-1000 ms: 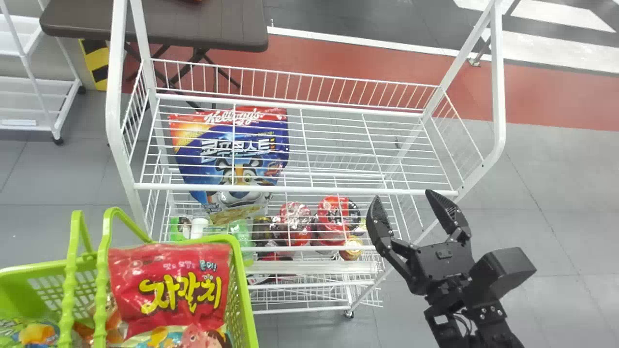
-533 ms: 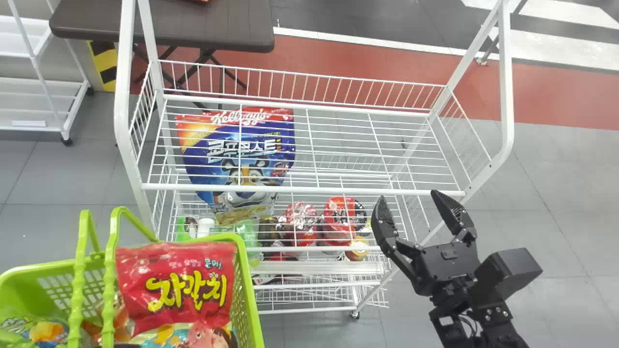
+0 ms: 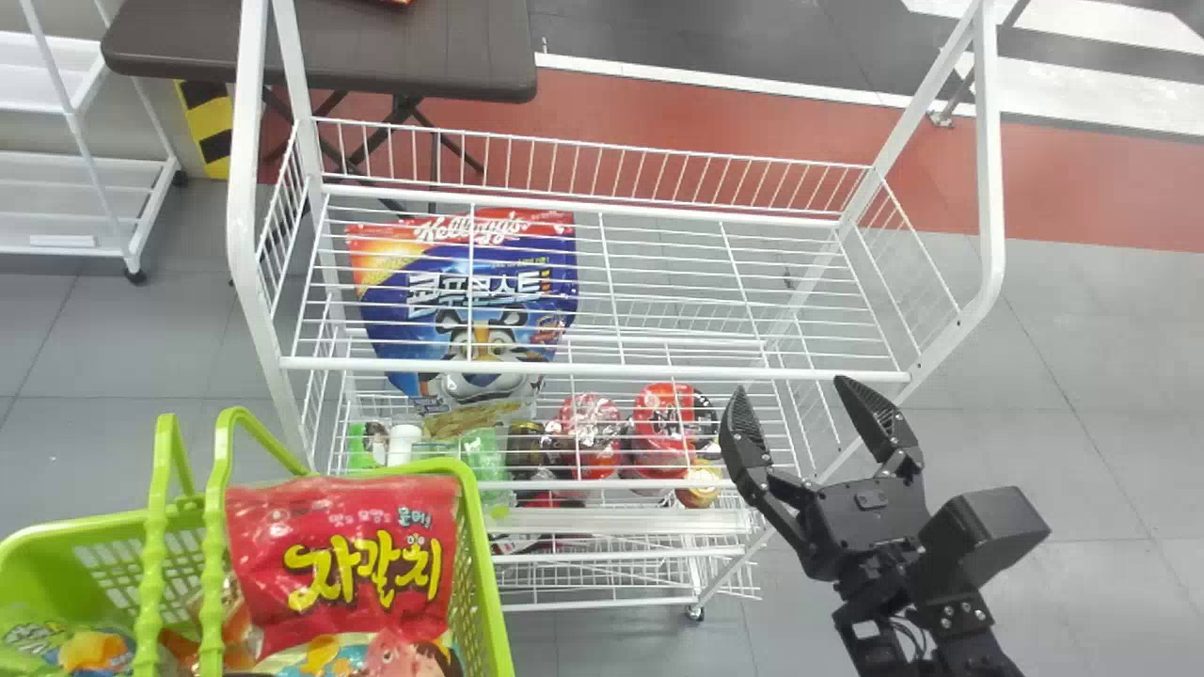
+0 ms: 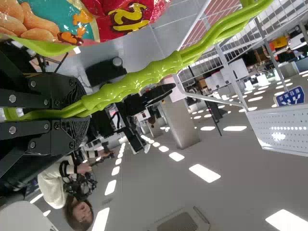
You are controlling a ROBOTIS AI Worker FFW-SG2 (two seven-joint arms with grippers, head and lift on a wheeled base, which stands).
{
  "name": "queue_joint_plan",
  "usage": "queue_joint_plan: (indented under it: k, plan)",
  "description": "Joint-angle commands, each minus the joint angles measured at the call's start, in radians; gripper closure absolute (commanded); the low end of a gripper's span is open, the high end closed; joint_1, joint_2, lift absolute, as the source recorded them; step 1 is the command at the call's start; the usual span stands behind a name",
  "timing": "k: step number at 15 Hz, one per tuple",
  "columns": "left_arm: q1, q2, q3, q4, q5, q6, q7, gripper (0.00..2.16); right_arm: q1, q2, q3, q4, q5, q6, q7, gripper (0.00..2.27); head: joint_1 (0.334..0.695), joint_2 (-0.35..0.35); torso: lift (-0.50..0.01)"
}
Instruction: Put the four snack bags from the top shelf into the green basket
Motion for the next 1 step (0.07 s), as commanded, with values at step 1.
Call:
queue_joint_plan:
  k: [1]
  plan:
    - [0.000,0.003,0.002,0.002,0.000,0.000,-0.010,2.15,0.000,0.006,0.002,0.000,0.000,0.000,-0.001,0.09,0.695,-0.200,0.000]
